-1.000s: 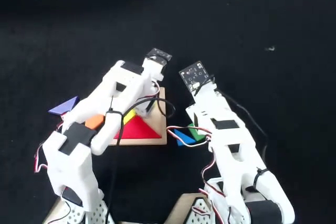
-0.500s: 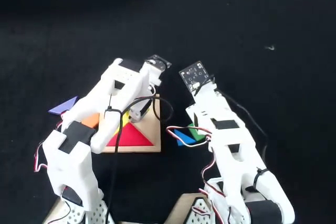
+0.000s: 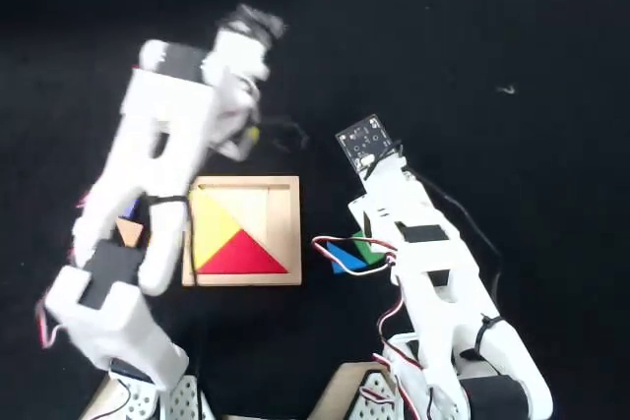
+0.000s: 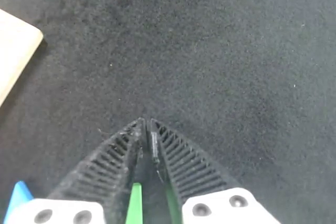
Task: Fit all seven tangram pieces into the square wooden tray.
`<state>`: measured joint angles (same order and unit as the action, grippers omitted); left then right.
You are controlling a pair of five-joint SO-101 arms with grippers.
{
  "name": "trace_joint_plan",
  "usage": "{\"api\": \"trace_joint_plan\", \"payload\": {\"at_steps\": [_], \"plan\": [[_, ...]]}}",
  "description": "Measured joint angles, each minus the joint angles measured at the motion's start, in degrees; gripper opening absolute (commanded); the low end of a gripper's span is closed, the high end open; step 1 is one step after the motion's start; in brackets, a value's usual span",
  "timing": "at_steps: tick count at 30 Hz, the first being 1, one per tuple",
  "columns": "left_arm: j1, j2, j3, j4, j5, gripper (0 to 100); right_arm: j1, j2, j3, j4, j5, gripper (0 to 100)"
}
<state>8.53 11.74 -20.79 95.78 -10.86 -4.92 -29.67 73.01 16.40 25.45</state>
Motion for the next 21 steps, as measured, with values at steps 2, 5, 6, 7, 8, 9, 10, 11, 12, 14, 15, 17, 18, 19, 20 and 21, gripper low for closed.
{"api": "trace_joint_plan", "payload": {"at_steps": [2,5,6,7,8,9,10,11,12,14,15,17,18,19,20,21], "plan": [[-3.8,-2.8,-3.6,2.5,1.1,13,0.0,0.0,0.0,0.0,0.0,1.5],[-9.7,-7.2,-4.9,4.3,1.4,13,0.0,0.0,0.0,0.0,0.0,1.5],[-11.5,-8.7,-4.7,4.4,1.4,13,0.0,0.0,0.0,0.0,0.0,1.5],[-13.3,-10.1,-4.0,4.4,1.4,13,0.0,0.0,0.0,0.0,0.0,1.5],[-15.0,-11.7,-2.8,4.5,1.4,13,0.0,0.0,0.0,0.0,0.0,1.5],[-16.7,-13.1,-1.2,4.5,1.4,13,0.0,0.0,0.0,0.0,0.0,1.5],[-17.9,-14.3,0.7,4.5,1.1,13,0.0,0.0,0.0,0.0,0.0,1.5],[-19.1,-15.8,2.9,4.5,0.0,13,0.0,0.0,0.0,0.0,0.0,1.5],[-19.9,-17.4,5.3,4.5,-1.4,13,0.0,0.0,0.0,0.0,0.0,1.5],[-21.0,-20.9,9.8,4.5,-4.1,13,0.0,0.0,0.0,0.0,0.0,1.5],[-21.6,-23.0,12.0,4.5,-5.5,13,0.0,0.0,0.0,0.0,0.0,1.5],[-22.8,-27.3,16.7,4.5,-7.6,13,0.0,0.0,0.0,0.0,0.0,1.5],[-23.4,-29.5,19.3,4.4,-8.5,13,0.0,0.0,0.0,0.0,0.0,1.5],[-24.0,-31.8,21.8,4.4,-9.3,13,0.0,0.0,0.0,0.0,0.0,1.5],[-24.7,-33.8,24.6,3.8,-10.0,13,0.0,0.0,0.0,0.0,0.0,1.5],[-25.6,-35.8,27.5,2.4,-10.5,13,0.0,0.0,0.0,0.0,0.0,1.5]]}}
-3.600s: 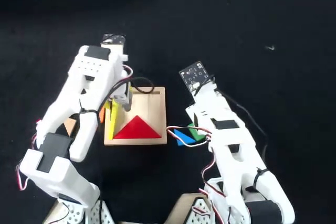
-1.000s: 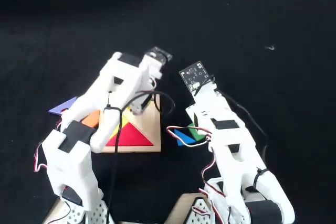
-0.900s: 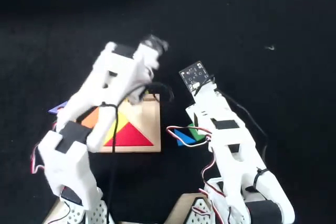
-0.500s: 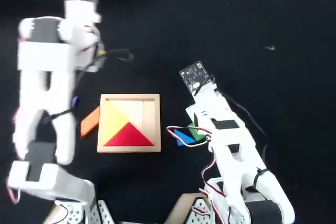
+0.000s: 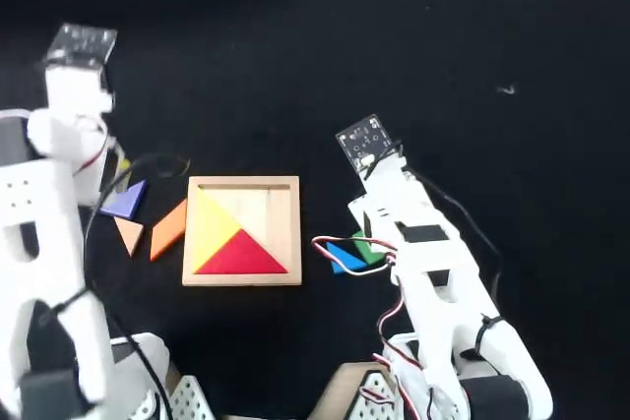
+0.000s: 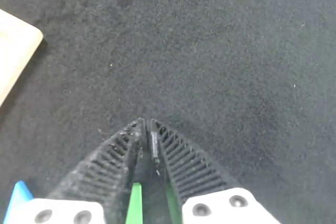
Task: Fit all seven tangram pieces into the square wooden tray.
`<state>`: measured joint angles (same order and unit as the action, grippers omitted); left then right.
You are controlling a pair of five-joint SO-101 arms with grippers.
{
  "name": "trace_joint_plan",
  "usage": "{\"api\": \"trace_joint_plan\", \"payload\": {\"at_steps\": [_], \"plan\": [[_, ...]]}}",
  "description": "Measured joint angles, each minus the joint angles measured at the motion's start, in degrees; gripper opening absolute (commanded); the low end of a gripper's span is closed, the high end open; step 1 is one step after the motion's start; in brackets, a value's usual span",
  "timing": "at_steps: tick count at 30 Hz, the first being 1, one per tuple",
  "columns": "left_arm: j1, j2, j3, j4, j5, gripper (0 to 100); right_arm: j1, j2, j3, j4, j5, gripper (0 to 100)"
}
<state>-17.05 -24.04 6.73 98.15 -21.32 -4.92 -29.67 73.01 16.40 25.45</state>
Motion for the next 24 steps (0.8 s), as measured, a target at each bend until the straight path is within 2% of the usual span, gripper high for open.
{"api": "trace_joint_plan", "payload": {"at_steps": [2,7,9,13,19,24], "plan": [[-2.2,-2.9,6.3,-4.7,-0.4,13,0.0,0.0,0.0,0.0,0.0,1.5],[-5.2,-4.5,23.0,-22.1,-0.4,13,0.0,0.0,0.0,0.0,0.0,1.5],[-5.8,-4.5,28.5,-25.5,-0.4,13,0.0,0.0,0.2,0.0,0.0,1.5],[-5.8,-4.5,33.5,-25.6,-1.7,13,0.0,0.0,0.7,-0.1,0.1,1.5],[-5.8,-4.6,37.6,-24.9,-13.7,13,0.0,0.0,0.7,-0.2,0.2,1.5],[-3.3,-4.6,39.6,-24.9,-14.9,13,0.0,0.0,0.7,-0.2,0.2,1.5]]}}
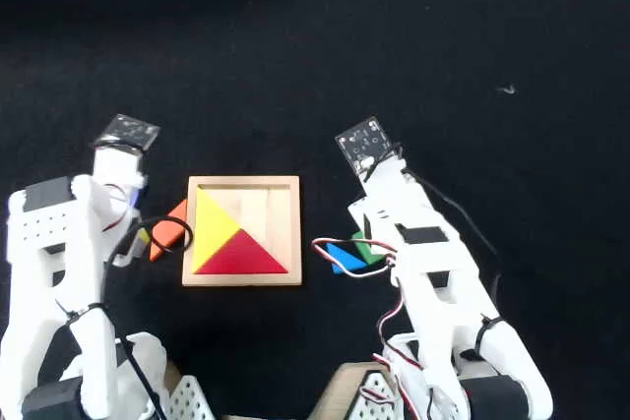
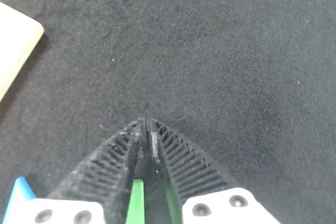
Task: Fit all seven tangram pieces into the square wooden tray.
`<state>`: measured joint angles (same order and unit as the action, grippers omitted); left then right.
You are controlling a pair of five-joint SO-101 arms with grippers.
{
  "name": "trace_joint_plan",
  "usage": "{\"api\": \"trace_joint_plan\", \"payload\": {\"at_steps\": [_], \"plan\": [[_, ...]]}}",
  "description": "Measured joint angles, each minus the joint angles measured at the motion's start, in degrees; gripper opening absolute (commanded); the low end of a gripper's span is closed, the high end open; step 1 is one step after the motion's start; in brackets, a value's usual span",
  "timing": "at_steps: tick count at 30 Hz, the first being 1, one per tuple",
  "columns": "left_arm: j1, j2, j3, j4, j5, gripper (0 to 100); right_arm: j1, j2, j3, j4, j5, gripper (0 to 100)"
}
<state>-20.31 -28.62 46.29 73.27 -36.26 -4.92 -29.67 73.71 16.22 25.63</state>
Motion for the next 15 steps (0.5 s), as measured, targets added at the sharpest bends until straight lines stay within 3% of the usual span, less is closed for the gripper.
{"api": "trace_joint_plan", "payload": {"at_steps": [3,6,10,15], "plan": [[2.9,0.0,0.0,0.0,-0.4,15,0.0,0.0,0.0,0.0,0.0,1.5],[6.4,1.7,0.0,0.0,-0.5,23,0.0,0.0,0.0,0.0,0.0,1.5],[9.1,6.6,-0.1,-0.4,-2.5,24,0.0,0.0,0.0,0.0,0.0,1.5],[7.1,14.6,-1.2,-9.5,-9.4,24,0.0,0.0,0.0,0.0,0.0,1.5]]}}
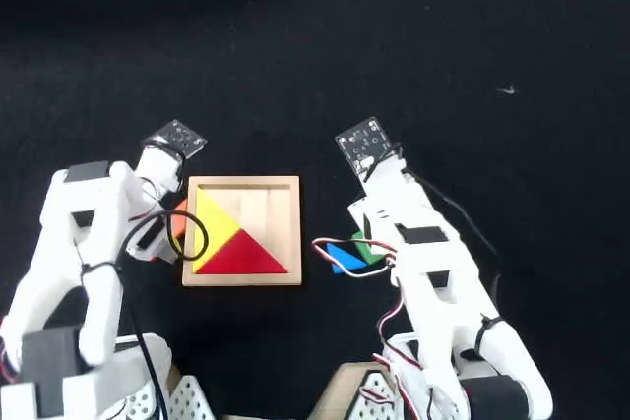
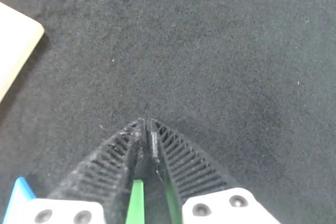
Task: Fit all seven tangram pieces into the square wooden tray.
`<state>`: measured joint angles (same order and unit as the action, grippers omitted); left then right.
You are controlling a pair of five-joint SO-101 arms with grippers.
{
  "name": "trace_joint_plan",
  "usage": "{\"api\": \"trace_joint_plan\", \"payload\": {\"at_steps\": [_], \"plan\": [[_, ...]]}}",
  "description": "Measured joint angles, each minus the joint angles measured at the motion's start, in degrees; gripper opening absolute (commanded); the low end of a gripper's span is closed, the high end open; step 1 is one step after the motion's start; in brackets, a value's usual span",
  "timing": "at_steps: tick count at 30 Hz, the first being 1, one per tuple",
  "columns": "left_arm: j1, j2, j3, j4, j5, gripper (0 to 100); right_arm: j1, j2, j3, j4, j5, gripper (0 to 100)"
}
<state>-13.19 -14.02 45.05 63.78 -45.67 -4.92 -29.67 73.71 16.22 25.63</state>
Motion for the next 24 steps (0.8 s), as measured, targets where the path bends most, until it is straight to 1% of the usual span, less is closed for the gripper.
{"api": "trace_joint_plan", "payload": {"at_steps": [5,11,17,21,24], "plan": [[-0.3,6.0,-0.2,-5.3,-5.3,24,0.0,0.0,0.0,0.0,0.0,1.5],[-0.3,6.9,-0.2,-11.2,-10.5,24,0.0,0.0,0.0,0.0,0.0,1.5],[1.1,6.9,-0.2,-11.6,-15.8,24,0.0,0.0,0.0,0.0,0.0,1.5],[2.9,7.0,-0.2,-11.6,-21.4,24,0.0,0.0,0.0,0.0,0.0,1.5],[3.3,7.0,-0.2,-11.6,-24.0,24,0.0,0.0,0.0,0.0,0.0,1.5]]}}
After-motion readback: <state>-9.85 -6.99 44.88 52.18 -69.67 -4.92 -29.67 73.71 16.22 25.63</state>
